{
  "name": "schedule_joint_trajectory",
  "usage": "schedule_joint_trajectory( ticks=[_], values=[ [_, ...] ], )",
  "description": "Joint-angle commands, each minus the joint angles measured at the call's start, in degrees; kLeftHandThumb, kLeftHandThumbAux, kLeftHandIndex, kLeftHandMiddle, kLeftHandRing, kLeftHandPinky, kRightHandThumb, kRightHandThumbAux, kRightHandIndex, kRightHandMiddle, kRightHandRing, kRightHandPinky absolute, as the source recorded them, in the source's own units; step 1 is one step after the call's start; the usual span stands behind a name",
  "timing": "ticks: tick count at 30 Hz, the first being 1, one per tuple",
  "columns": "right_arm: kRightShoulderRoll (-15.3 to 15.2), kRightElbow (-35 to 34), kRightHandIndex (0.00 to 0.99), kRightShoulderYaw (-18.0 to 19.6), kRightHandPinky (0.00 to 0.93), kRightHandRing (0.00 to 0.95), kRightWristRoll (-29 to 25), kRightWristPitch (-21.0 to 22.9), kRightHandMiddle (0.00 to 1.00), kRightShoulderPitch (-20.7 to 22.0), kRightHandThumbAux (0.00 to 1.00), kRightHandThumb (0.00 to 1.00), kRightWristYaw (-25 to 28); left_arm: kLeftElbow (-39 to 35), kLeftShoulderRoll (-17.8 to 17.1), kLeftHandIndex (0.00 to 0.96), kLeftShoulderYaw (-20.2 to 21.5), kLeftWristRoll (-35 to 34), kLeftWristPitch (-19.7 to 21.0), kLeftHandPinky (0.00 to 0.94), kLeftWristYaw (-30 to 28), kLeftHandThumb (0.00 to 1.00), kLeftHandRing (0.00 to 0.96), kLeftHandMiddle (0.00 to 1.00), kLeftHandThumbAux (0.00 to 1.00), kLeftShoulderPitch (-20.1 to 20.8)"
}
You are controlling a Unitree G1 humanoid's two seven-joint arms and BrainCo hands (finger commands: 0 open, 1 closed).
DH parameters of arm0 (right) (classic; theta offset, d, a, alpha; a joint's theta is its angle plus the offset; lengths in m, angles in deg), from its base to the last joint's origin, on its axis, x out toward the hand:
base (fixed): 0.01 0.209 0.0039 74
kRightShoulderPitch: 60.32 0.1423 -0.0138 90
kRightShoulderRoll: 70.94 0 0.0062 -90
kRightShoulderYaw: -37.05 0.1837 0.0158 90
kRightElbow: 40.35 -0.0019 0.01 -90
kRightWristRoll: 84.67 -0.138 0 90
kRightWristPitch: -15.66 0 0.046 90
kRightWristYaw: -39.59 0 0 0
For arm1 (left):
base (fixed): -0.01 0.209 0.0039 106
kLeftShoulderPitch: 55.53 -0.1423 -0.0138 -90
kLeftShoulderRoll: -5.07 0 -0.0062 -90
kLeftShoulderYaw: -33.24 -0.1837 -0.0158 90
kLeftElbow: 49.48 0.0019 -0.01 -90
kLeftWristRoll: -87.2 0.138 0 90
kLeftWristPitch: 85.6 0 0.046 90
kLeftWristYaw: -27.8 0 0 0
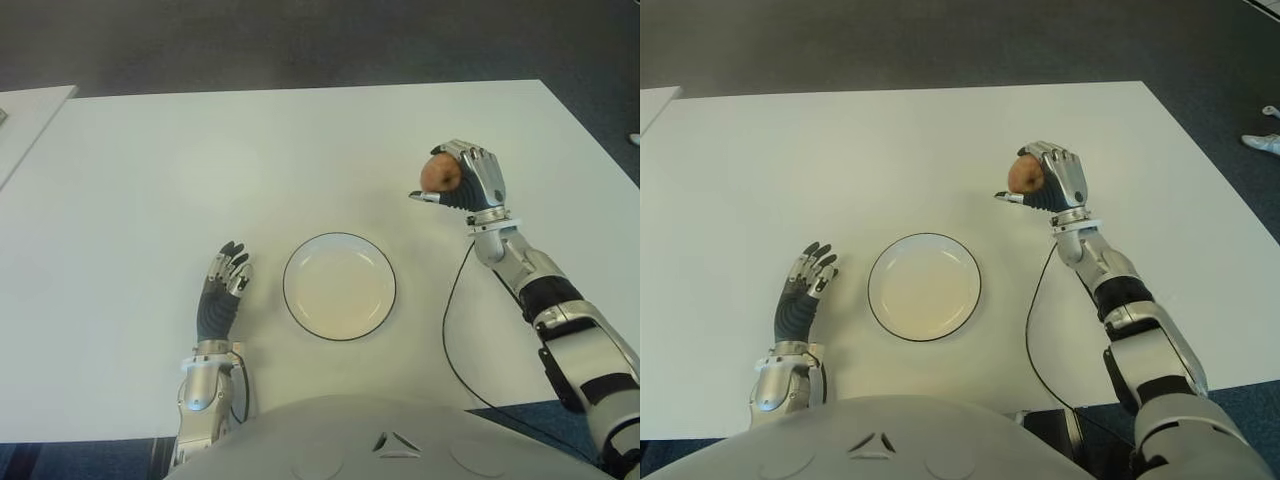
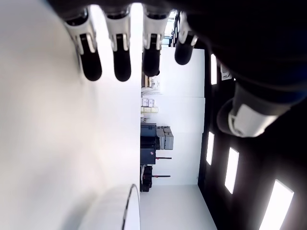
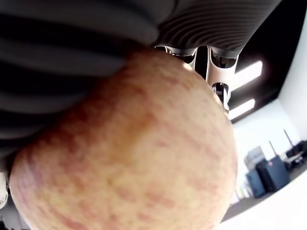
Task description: Put the apples into the plate.
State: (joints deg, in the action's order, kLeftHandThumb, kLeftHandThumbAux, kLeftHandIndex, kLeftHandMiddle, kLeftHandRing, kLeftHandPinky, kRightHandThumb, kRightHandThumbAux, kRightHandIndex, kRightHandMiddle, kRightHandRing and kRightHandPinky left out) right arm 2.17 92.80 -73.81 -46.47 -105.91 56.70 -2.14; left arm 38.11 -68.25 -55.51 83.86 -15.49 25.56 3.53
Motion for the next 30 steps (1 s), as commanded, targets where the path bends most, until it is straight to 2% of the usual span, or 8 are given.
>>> schedule_joint_trajectory(
  ticks=[1,7,18,25,30],
  values=[
    [0.2,-9.6,0.440,1.5,0.859,0.873,0.3,2.2,0.876,-4.9,0.709,0.731,3.6,2.0,-0.1,0.113,0.1,0.3,0.9,0.188,-0.1,0.078,0.163,0.146,0.526,0.5],
    [0.8,-15.7,0.440,3.1,0.852,0.868,0.3,3.2,0.873,-7.6,0.710,0.732,6.9,2.7,0.0,0.113,0.2,0.9,0.5,0.193,0.5,0.064,0.167,0.151,0.530,1.0],
    [2.1,-25.5,0.440,2.8,0.851,0.863,3.5,2.0,0.869,-11.8,0.711,0.727,9.1,3.3,0.6,0.123,0.0,1.5,-0.5,0.191,0.8,0.058,0.169,0.159,0.527,1.2],
    [6.7,-33.8,0.439,-1.7,0.850,0.859,8.3,3.6,0.866,-16.7,0.712,0.723,11.3,3.1,0.8,0.134,-0.2,1.6,-0.3,0.197,0.8,0.060,0.172,0.158,0.518,1.0],
    [6.9,-35.3,0.439,-3.5,0.866,0.861,11.1,2.0,0.868,-17.8,0.712,0.722,12.5,3.0,1.1,0.141,-0.3,1.4,-0.3,0.200,0.7,0.074,0.175,0.159,0.508,1.0]
  ],
)
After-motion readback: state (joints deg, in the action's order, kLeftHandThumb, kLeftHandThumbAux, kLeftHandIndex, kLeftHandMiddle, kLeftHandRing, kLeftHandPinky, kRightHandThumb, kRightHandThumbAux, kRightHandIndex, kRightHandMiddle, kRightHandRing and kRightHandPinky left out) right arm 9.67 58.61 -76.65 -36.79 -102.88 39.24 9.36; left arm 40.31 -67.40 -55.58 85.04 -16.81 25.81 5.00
